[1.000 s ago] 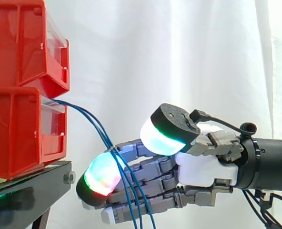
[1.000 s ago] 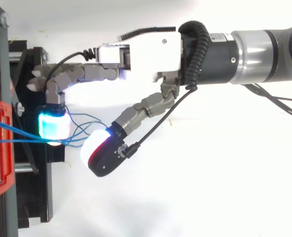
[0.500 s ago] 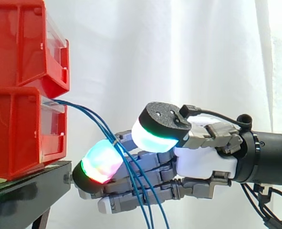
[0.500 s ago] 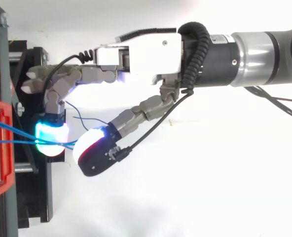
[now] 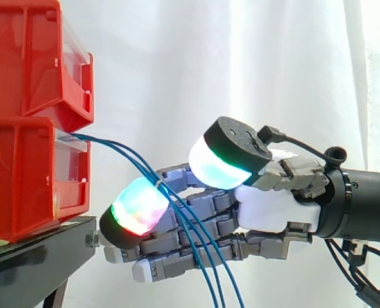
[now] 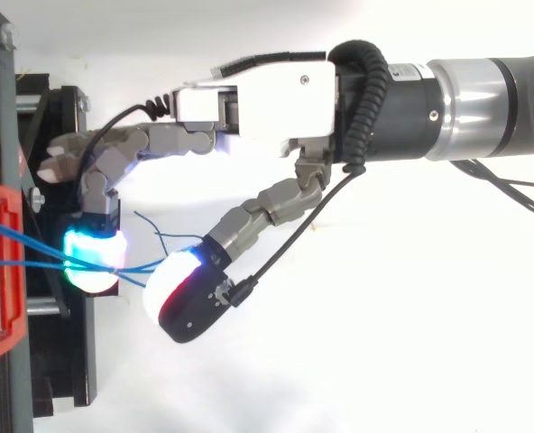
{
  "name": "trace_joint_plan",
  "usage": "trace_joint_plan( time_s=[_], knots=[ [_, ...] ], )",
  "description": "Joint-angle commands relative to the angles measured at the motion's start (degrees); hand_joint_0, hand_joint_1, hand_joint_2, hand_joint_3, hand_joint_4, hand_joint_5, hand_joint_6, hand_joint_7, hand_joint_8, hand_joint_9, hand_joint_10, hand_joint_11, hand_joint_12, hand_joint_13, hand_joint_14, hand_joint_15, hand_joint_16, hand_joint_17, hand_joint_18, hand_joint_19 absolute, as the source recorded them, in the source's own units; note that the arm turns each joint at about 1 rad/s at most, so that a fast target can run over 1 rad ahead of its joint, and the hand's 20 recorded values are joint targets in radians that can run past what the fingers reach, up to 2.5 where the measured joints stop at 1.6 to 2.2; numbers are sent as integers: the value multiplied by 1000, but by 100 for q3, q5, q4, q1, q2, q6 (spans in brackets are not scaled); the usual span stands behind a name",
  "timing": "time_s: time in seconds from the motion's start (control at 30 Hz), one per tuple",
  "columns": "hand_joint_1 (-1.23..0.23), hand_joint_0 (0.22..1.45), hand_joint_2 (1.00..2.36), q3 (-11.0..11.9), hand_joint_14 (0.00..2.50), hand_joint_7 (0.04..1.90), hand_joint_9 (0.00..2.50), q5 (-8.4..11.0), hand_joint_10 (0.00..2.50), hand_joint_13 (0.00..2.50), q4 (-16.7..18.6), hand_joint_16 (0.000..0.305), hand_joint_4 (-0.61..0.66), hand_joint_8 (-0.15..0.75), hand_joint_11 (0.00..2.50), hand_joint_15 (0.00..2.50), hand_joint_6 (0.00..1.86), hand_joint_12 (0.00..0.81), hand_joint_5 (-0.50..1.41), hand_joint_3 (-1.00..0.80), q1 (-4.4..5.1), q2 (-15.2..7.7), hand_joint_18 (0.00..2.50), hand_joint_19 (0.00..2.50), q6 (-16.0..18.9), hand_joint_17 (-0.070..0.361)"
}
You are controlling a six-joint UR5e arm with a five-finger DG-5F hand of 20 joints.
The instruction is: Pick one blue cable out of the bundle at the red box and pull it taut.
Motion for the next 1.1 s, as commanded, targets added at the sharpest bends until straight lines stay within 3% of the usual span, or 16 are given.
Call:
trace_joint_plan(
  time_s=[0.0, 0.17, 0.27, 0.43, 0.53, 0.9, 1.07],
  knots=[
    [-792, 564, 1001, 0, 2, 734, 213, 5, 0, 202, -2, 56, 167, 307, 0, 51, 874, 359, -122, -481, 1, 2, 125, 144, -33, 126],
    [-833, 613, 1014, 0, 1, 864, 258, -4, 0, 251, -2, 55, 116, 310, 0, 36, 886, 360, -130, -302, 10, 2, 206, 113, -130, 124],
    [-840, 617, 1016, 0, 0, 793, 254, 5, 0, 262, -2, 55, 106, 309, 0, 44, 919, 361, -143, -256, 28, 2, 225, 113, -156, 124],
    [-835, 564, 1003, 0, 0, 721, 303, 5, 1, 317, -2, 57, 158, 326, 0, 67, 914, 375, -141, -461, 54, 2, 286, 151, -165, 127],
    [-817, 553, 1000, 0, 1, 770, 353, 5, 1, 337, -11, 57, 157, 344, 0, 65, 898, 379, -128, -498, 54, 2, 314, 166, -165, 128],
    [-754, 584, 1008, 0, 2, 884, 481, 5, 1, 437, -11, 54, 164, 378, 0, 76, 883, 384, -93, -407, 80, 2, 405, 193, -156, 122],
    [-597, 577, 1011, 0, 3, 906, 483, 5, 0, 425, -11, 55, 183, 376, 0, 98, 877, 389, -87, -361, 80, 2, 395, 237, -148, 124]
  ],
)
